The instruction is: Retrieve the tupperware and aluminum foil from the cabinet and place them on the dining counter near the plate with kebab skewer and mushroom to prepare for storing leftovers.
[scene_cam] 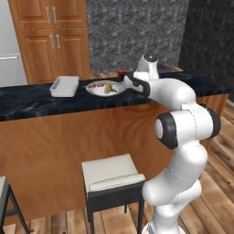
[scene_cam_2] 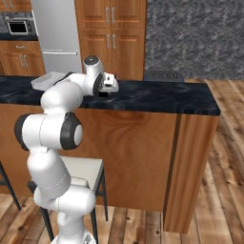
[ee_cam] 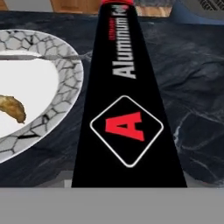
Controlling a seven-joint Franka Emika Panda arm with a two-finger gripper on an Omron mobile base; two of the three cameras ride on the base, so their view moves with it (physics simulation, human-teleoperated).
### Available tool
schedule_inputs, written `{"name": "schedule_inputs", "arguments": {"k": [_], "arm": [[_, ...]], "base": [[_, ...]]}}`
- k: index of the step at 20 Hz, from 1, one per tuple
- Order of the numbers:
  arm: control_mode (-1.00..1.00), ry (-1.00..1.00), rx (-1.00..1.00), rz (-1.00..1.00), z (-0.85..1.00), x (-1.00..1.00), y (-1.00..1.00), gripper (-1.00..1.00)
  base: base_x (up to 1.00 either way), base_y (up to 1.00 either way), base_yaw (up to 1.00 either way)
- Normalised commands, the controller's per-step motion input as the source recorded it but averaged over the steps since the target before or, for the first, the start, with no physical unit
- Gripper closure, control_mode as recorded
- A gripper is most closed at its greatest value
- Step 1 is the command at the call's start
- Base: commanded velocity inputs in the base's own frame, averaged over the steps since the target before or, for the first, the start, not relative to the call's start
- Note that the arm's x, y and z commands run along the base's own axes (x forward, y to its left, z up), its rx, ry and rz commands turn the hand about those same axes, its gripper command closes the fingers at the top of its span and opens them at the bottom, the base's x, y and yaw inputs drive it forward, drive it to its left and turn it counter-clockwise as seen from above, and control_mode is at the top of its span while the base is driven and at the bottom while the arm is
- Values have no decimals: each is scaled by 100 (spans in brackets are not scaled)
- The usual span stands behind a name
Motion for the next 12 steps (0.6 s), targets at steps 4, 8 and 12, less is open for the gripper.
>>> {"name": "schedule_inputs", "arguments": {"k": [4, 8, 12], "arm": [[-100, 6, -2, 5, -49, -3, 33, -100], [-100, 2, 0, 1, -9, -5, -1, -100], [-100, 0, 2, 0, 36, 0, -39, -100]], "base": [[0, 0, 0], [0, 0, 0], [0, 0, 0]]}}
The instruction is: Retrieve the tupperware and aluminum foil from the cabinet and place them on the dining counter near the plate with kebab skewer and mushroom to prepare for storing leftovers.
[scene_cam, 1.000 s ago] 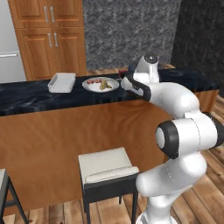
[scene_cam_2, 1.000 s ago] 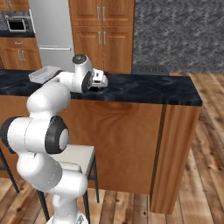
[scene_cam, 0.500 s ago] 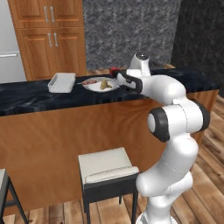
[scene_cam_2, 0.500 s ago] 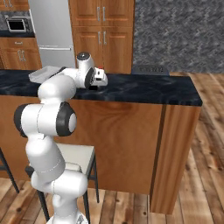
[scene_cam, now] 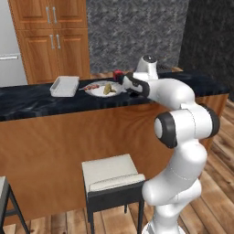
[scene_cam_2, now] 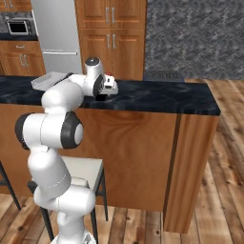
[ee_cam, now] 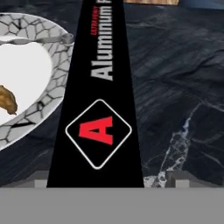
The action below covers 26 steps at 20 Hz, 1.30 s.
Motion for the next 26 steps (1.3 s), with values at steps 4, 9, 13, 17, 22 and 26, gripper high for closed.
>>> {"name": "schedule_inputs", "arguments": {"k": [4, 9, 13, 17, 22, 26], "arm": [[-100, 0, 7, -4, 69, 0, -41, -100], [-100, -9, 3, -4, 71, -22, -19, -100], [-100, -12, 0, -7, 54, -87, -1, -100], [-100, -14, 0, -10, 50, -89, -1, -100], [-100, -16, 0, -9, 27, -81, -11, -100], [-100, -18, 2, -4, 2, -60, -28, -100]], "base": [[0, 0, 0], [0, 0, 0], [0, 0, 0], [0, 0, 0], [0, 0, 0], [0, 0, 0]]}}
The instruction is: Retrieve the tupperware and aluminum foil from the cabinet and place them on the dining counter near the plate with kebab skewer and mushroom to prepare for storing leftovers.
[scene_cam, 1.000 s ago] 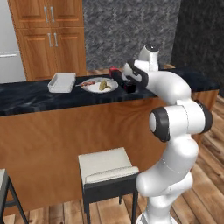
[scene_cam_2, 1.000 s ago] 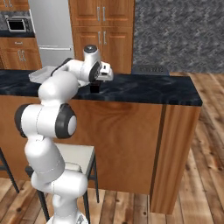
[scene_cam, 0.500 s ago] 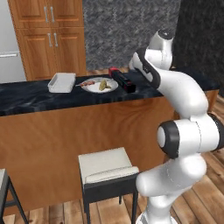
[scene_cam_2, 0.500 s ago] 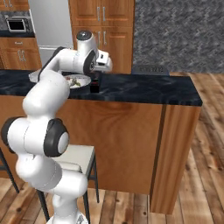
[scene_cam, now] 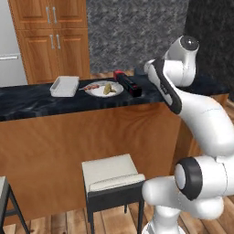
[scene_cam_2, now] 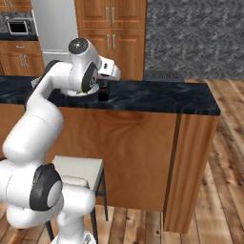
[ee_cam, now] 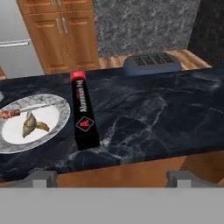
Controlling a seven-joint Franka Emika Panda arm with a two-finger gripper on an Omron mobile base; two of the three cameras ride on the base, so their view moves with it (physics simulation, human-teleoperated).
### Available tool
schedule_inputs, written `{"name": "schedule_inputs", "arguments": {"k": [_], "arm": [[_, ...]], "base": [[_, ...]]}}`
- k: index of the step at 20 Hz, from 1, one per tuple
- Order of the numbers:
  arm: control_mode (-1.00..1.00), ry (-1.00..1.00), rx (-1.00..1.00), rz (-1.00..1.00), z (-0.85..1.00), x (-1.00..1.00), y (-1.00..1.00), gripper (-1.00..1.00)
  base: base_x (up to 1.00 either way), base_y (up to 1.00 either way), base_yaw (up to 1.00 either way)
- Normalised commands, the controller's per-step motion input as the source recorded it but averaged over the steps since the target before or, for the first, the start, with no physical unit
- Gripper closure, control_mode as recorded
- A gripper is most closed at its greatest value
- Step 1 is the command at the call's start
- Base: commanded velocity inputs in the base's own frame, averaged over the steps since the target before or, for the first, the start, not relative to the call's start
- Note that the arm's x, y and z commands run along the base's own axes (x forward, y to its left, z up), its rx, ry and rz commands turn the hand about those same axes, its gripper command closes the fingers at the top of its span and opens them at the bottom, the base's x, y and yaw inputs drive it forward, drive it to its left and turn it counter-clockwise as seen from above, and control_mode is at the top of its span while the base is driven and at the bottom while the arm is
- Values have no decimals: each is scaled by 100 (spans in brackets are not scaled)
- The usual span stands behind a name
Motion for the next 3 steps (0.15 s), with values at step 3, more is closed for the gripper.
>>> {"name": "schedule_inputs", "arguments": {"k": [3], "arm": [[-100, -16, 4, 0, 0, -42, -32, -100]], "base": [[0, 0, 0]]}}
